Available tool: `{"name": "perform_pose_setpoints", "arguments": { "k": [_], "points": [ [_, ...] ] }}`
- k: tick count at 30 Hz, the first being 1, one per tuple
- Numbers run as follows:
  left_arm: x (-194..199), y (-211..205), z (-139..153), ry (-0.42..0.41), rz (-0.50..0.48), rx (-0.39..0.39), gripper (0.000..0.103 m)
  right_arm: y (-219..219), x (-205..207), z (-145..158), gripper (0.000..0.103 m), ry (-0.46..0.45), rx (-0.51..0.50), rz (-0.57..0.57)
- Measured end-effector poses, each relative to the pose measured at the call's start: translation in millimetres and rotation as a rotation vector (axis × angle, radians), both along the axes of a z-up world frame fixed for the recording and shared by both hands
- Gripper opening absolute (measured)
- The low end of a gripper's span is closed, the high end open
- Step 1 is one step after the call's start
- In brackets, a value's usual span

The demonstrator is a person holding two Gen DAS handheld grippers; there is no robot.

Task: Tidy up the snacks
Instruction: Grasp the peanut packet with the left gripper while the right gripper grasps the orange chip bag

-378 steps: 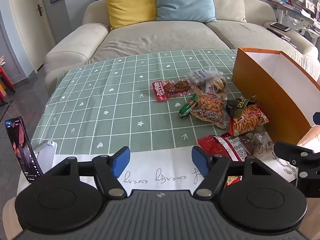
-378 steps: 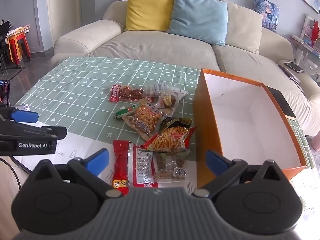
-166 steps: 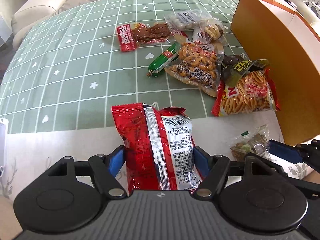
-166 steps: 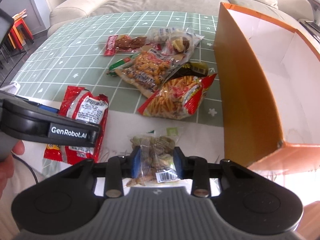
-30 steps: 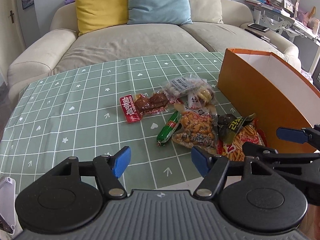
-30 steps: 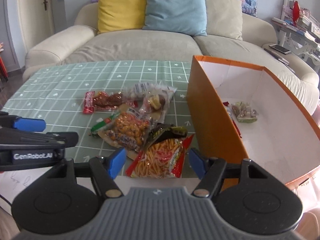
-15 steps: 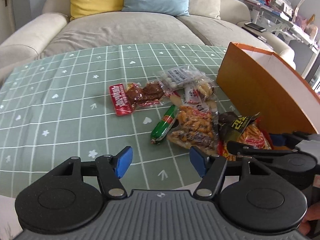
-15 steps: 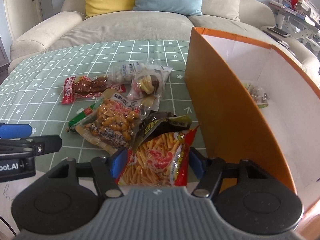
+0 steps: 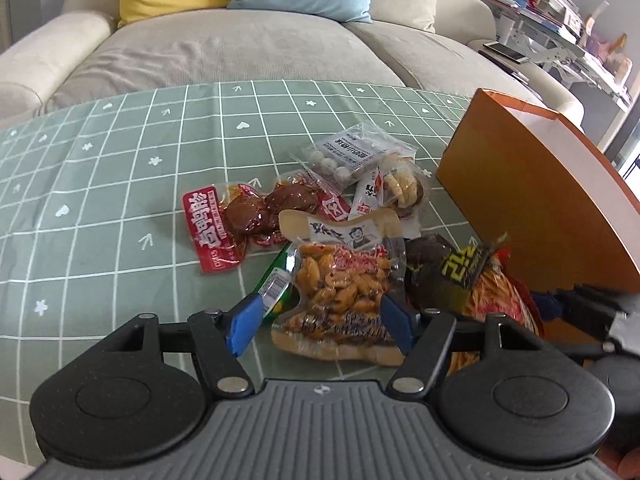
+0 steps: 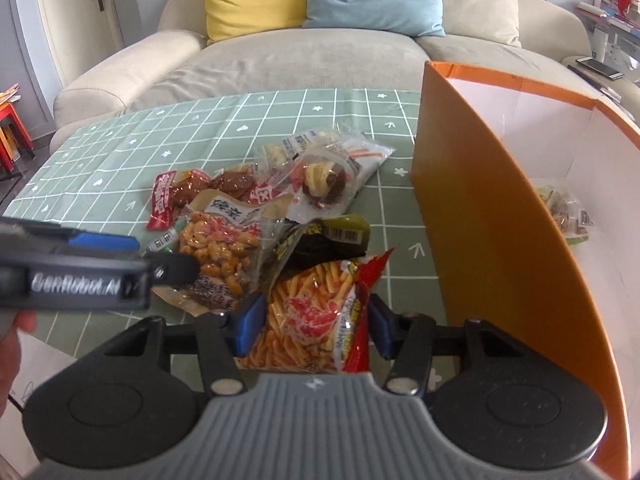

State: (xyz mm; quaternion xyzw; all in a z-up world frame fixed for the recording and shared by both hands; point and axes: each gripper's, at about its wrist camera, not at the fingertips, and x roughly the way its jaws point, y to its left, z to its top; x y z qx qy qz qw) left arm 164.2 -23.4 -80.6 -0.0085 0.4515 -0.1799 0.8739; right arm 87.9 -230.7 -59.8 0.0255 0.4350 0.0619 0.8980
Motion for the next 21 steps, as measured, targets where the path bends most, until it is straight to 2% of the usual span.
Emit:
{"name": "perform_pose_setpoints", "arguments": {
  "k": [3, 6, 10, 12, 16, 21],
  "points": [
    [4, -9, -1, -0.007, -0.021, -0.007, 0.079, 0, 0, -2, 0.055, -0.002, -0.022, 0.019],
    [10, -20, -8, 0.037, -0.021, 0.021, 0.072, -2, 0, -4, 0.056, 0.001, -0.023, 0.024],
    [14, -28, -13, 0.059, 0.001, 0.039, 0.072, -6, 0, -5, 0.056, 0.007, -0.011, 0.018],
    [14, -28, -13, 0.068, 0.007, 0.033, 0.067, -7, 0, -6, 0.057, 0.007, -0.009, 0.020],
    [10, -24, -11, 0.094, 0.011, 0.015, 0.064, -7, -1, -5, 0.052, 0.010, -0.008, 0.029],
    [-7, -17, -7, 0.116, -0.002, 0.047, 0.064, -6, -7, -2, 0.050, 0.024, 0.010, 0.042]
  ]
}}
